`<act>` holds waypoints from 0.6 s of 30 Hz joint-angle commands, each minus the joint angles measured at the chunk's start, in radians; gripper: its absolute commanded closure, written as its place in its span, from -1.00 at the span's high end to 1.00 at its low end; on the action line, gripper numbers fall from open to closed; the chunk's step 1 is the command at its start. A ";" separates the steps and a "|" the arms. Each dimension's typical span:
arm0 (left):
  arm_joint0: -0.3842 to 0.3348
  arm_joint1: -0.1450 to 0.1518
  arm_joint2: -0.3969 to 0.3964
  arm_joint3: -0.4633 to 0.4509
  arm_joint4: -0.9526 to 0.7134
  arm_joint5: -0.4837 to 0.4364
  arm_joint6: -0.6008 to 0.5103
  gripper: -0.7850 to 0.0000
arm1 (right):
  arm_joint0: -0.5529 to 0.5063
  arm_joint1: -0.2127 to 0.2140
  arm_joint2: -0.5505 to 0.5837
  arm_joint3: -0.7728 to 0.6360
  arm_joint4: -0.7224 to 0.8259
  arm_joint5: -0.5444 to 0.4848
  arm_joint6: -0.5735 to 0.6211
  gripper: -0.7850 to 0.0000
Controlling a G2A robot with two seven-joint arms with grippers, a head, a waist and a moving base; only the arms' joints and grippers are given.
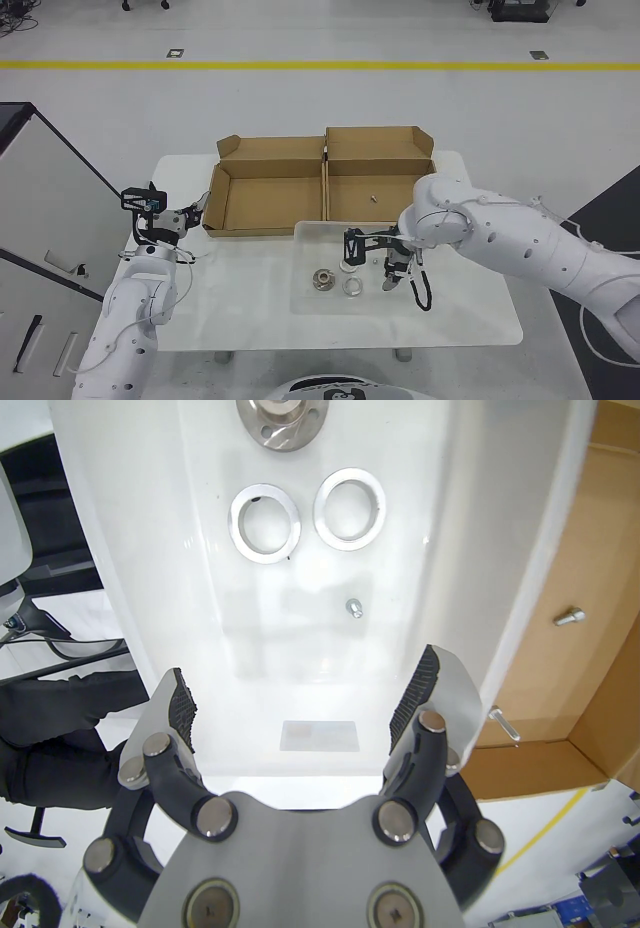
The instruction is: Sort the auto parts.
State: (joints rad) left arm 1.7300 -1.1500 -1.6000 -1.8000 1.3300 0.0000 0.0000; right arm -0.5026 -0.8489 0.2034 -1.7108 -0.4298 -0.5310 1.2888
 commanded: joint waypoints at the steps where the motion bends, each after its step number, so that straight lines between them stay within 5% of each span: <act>1: 0.000 0.000 0.000 0.000 0.000 0.000 0.000 1.00 | -0.005 -0.008 -0.007 0.005 -0.007 -0.002 -0.002 1.00; 13: 0.000 0.000 0.000 0.000 0.000 0.000 0.000 1.00 | -0.035 -0.072 -0.033 0.095 -0.067 -0.025 -0.026 1.00; 18: 0.000 0.000 0.000 0.000 0.000 0.000 0.000 1.00 | -0.045 -0.097 -0.033 0.126 -0.118 -0.012 -0.052 0.57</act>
State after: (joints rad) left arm 1.7300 -1.1500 -1.6000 -1.8000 1.3300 0.0000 0.0000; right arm -0.5460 -0.9423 0.1701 -1.5896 -0.5415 -0.5445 1.2402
